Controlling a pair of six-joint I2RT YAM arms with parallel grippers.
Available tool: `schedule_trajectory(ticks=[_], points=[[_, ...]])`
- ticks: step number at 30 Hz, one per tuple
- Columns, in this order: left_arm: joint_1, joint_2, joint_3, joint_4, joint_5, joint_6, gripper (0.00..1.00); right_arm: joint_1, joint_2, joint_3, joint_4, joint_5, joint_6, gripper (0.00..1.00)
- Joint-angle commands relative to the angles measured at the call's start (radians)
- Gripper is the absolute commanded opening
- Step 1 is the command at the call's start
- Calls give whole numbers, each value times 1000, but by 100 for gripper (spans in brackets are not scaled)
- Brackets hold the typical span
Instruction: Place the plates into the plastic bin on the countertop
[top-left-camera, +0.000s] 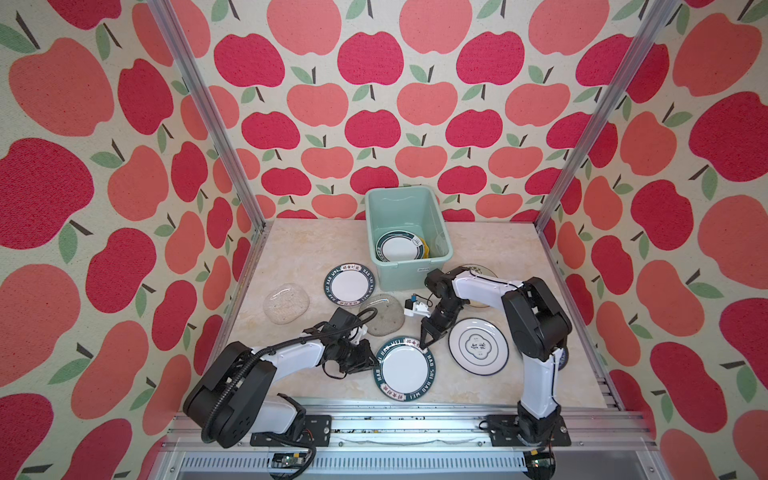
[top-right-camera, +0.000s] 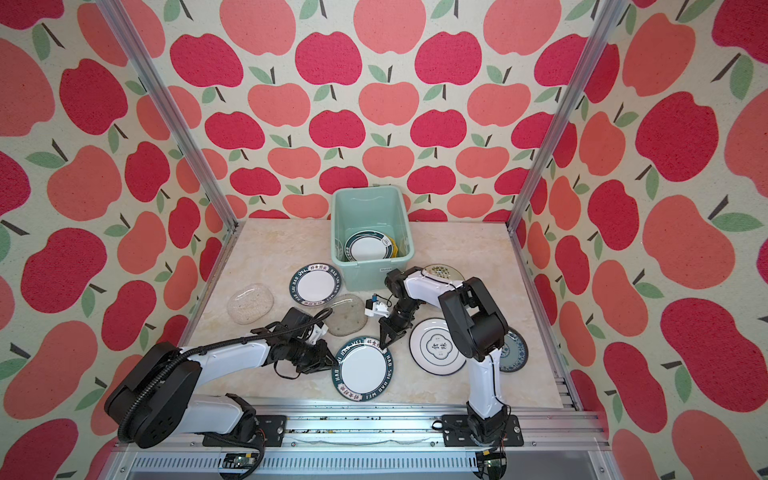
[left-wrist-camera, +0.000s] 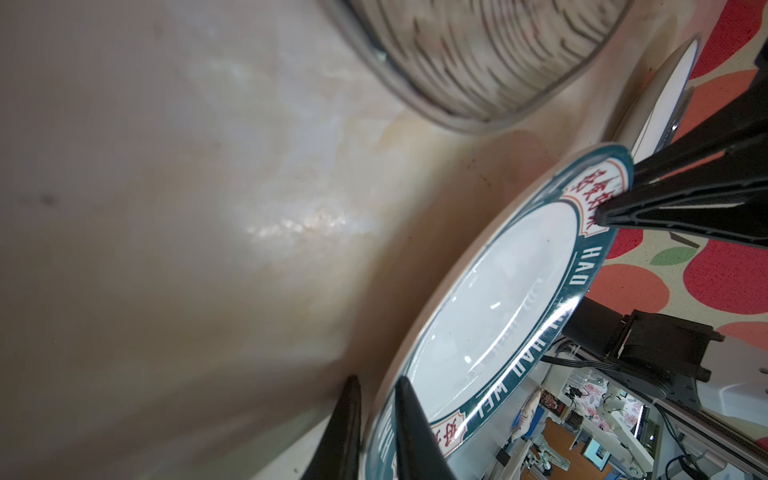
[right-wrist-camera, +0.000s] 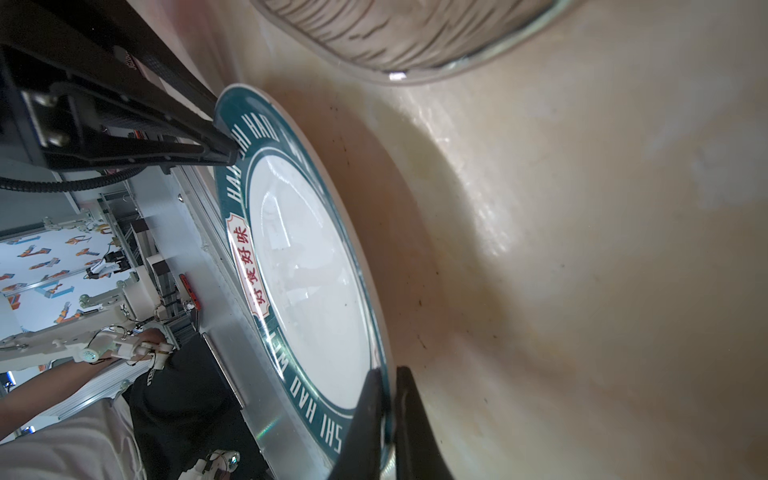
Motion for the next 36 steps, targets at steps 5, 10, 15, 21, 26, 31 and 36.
schedule_trajectory(ticks=[5,10,15,21,26,31,36], points=[[14,-11,-31,32,-1,-18,1,15,26,33,-26,58,2,0],[15,-72,-36,-21,-32,-21,0,14,2,32,-22,65,21,0],[13,-144,-61,-19,-28,-57,0,15,-25,24,-10,63,38,13],[10,-223,-84,-11,-7,-104,0,12,-53,18,-8,59,41,28],[9,-278,-109,-6,-13,-148,0,2,-52,23,-15,53,49,32],[-5,-354,-125,-4,-10,-198,0,-14,-103,11,-2,38,85,36],[-24,-449,-137,-32,-20,-241,0,-37,-171,-15,16,7,166,41]])
